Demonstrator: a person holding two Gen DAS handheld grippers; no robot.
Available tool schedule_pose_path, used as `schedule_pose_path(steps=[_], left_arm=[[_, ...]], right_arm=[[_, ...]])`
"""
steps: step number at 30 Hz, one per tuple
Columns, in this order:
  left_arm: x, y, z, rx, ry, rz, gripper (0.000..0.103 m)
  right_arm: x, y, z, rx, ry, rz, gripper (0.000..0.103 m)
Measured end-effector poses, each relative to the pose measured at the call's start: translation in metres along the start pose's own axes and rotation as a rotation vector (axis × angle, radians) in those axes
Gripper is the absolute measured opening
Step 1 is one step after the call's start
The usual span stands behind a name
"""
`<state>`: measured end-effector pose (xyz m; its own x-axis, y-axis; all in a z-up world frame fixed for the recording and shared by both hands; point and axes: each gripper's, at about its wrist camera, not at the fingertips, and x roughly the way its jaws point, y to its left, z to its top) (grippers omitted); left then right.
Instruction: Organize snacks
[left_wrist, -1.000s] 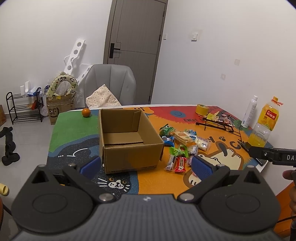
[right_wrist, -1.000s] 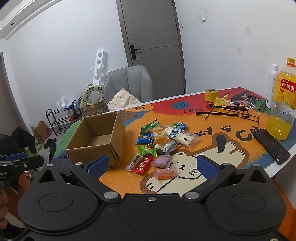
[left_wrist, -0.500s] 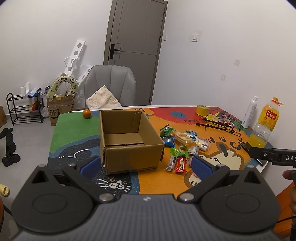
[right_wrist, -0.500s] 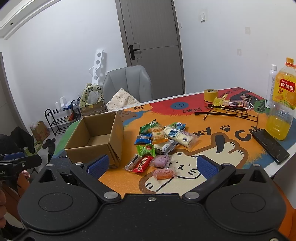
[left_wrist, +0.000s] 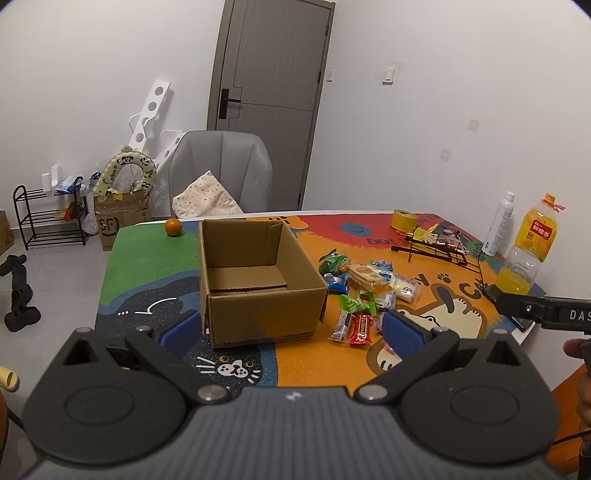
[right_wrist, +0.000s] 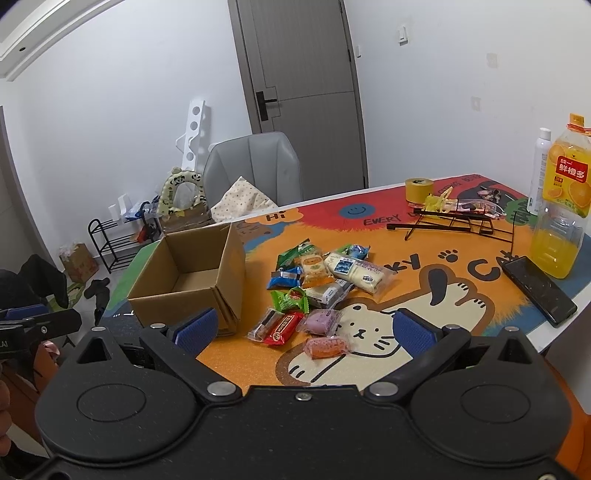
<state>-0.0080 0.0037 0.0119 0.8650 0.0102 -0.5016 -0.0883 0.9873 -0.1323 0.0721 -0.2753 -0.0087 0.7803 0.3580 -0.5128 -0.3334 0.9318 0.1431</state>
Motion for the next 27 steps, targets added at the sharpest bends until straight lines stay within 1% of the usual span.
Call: schedule_pose_path(steps=[7,10,13,20,27], left_arm=[[0.003,0.000,-0.001,0.001,0.005,0.001,0.103],[0.009,-0.002,-0.003,0.008,0.003,0.006,0.103],[0.018,-0.006,-0.005,0.010,0.001,-0.008,0.103],[0.050,-0.021,-0.014,0.044,0.020,-0.042,0.103],[0.087,-0.027,-0.021,0.021,0.045,-0.090,0.103]], right_arm=[[0.006,-0.007,-0.004,0.020,0.009,-0.008,0.103],[0.013,-0.011,-0.007,0.032,0.021,-0.006,0.103],[0.019,-0.014,-0.011,0.034,0.024,0.000,0.103],[0.041,-0.026,-0.022,0.055,0.046,0.009,0.103],[0.064,-0.040,-0.034,0.082,0.048,0.042,0.103]])
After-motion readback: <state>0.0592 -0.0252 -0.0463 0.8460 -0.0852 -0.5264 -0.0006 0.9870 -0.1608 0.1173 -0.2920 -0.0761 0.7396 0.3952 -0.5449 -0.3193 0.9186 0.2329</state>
